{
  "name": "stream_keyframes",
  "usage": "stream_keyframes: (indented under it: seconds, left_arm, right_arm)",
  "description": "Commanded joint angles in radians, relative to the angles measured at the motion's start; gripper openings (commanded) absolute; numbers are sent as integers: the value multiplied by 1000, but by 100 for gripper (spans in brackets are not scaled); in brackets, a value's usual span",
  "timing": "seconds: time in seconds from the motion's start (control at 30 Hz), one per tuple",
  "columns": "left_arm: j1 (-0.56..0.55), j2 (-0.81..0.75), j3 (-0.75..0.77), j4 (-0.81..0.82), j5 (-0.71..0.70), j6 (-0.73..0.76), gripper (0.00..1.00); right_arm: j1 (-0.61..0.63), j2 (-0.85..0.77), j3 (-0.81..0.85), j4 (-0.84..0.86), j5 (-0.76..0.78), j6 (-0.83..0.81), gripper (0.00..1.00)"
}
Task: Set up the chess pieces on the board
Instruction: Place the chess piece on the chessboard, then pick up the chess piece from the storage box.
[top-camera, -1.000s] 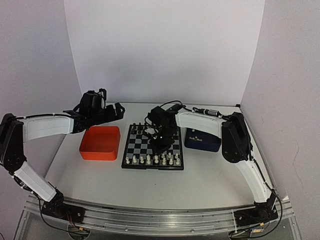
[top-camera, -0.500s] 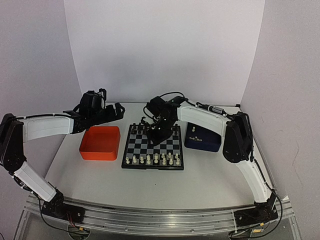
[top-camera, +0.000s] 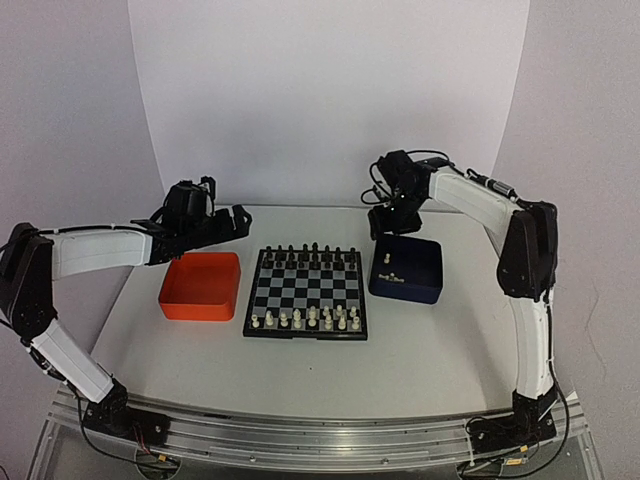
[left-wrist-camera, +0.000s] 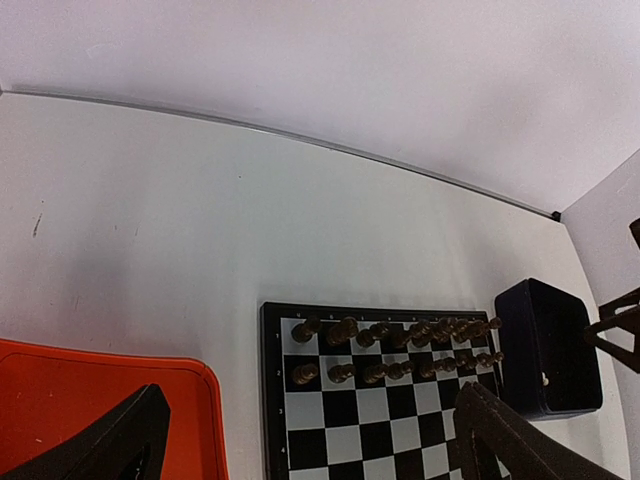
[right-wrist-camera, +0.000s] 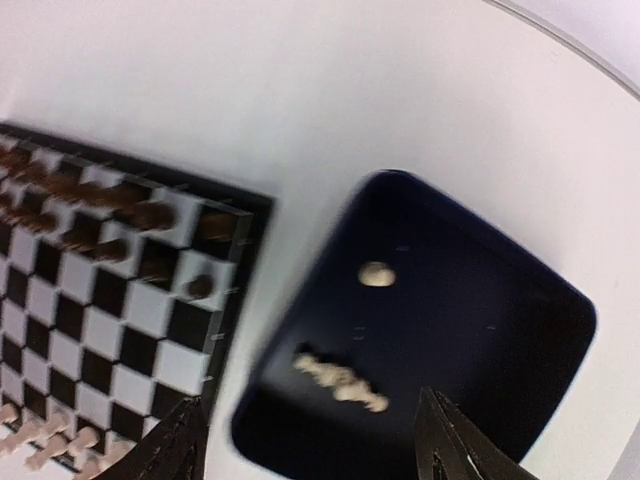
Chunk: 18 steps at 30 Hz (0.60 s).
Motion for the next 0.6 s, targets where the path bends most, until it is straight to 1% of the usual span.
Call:
stream_keyframes:
  seconds: [0.0, 0.1, 0.27, 0.43, 0.57]
  left_arm:
    - [4, 24, 70, 16, -32, 9, 100]
    - [4, 39, 88, 3, -40, 8, 100]
    - [4, 66, 121, -30, -48, 2, 100]
    - [4, 76, 127, -38, -52, -9, 100]
    - [4, 78, 125, -45, -56, -17, 100]
  right_arm:
    - [-109, 22, -39, 20, -19, 15, 67]
    - [-141, 99, 7, 22, -53, 0, 65]
    - [-163, 221, 105, 24, -68, -12, 62]
    - [-166, 283, 153, 28, -97, -39, 58]
    - [-166, 316, 174, 36, -88, -41, 53]
